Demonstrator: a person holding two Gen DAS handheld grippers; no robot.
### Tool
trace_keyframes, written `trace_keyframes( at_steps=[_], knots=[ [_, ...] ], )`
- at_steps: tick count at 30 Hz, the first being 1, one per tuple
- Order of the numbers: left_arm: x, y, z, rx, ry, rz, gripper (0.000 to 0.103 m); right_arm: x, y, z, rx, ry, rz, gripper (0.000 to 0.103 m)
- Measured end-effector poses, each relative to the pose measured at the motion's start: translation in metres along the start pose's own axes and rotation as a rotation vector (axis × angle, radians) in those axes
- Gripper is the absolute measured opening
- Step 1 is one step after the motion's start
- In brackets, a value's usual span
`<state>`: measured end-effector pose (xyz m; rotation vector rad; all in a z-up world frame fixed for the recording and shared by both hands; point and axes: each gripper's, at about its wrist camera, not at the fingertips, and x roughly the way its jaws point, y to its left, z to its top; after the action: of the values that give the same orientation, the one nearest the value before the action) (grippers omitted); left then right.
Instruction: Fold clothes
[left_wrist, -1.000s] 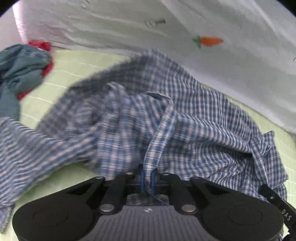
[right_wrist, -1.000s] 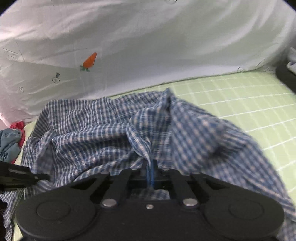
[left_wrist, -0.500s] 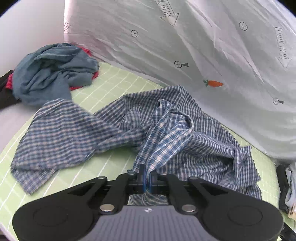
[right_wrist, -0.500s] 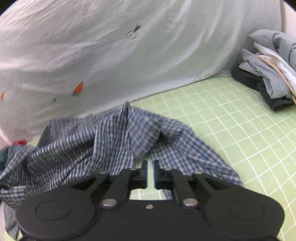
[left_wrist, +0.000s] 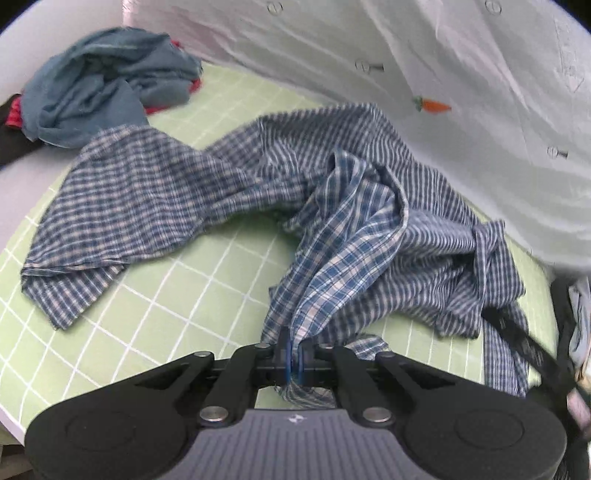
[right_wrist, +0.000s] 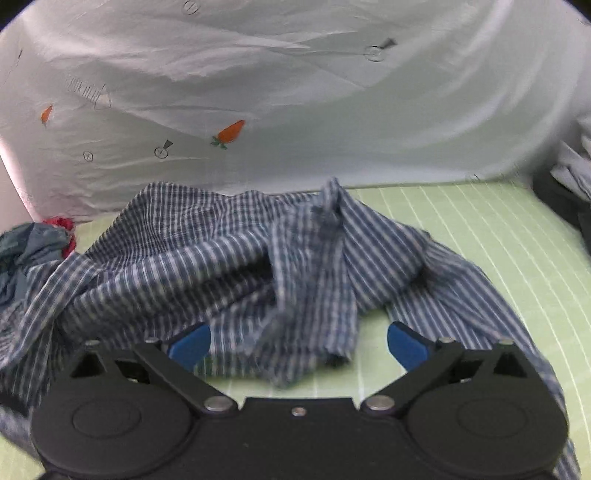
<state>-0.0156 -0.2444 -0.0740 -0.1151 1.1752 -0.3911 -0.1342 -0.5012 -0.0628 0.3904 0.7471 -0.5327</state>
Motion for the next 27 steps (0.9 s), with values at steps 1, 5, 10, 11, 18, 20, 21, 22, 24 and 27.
trace_keyframes(
  at_steps=[1, 5, 10, 11, 18, 20, 21, 22, 24, 27],
  knots=[
    [0.004, 0.001, 0.002, 0.004, 0.017, -0.004, 0.004, 0.007, 0.001, 0.003, -0.003, 0.014, -0.002, 0.103],
    [0.019, 0.007, 0.016, 0.0, 0.069, -0.022, 0.004, 0.034, 0.007, 0.016, -0.017, 0.068, -0.011, 0.071],
    [0.031, 0.012, 0.036, -0.031, 0.061, -0.001, 0.004, 0.068, 0.015, 0.032, -0.035, 0.135, -0.022, 0.016],
    [0.032, 0.014, 0.038, -0.044, 0.056, 0.007, 0.004, 0.064, 0.009, 0.03, -0.026, 0.13, -0.012, 0.002],
    [-0.004, 0.022, 0.035, -0.077, -0.032, 0.004, 0.004, -0.005, -0.041, 0.008, 0.069, 0.017, -0.023, 0.002],
    [-0.023, 0.023, 0.033, -0.097, -0.068, -0.015, 0.003, -0.027, -0.058, 0.003, 0.091, -0.02, -0.029, 0.002],
    [-0.035, 0.025, 0.031, -0.11, -0.091, -0.034, 0.003, -0.038, -0.066, 0.001, 0.101, -0.039, -0.032, 0.002],
    [-0.048, 0.026, 0.03, -0.123, -0.116, -0.05, 0.003, -0.049, -0.074, 0.0, 0.121, -0.057, -0.027, 0.002],
    [-0.074, 0.029, 0.026, -0.144, -0.174, -0.066, 0.003, -0.071, -0.09, -0.002, 0.161, -0.094, -0.016, 0.002],
    [-0.117, 0.032, 0.016, -0.167, -0.273, -0.06, 0.003, -0.107, -0.108, -0.009, 0.185, -0.134, -0.001, 0.002]
  ],
)
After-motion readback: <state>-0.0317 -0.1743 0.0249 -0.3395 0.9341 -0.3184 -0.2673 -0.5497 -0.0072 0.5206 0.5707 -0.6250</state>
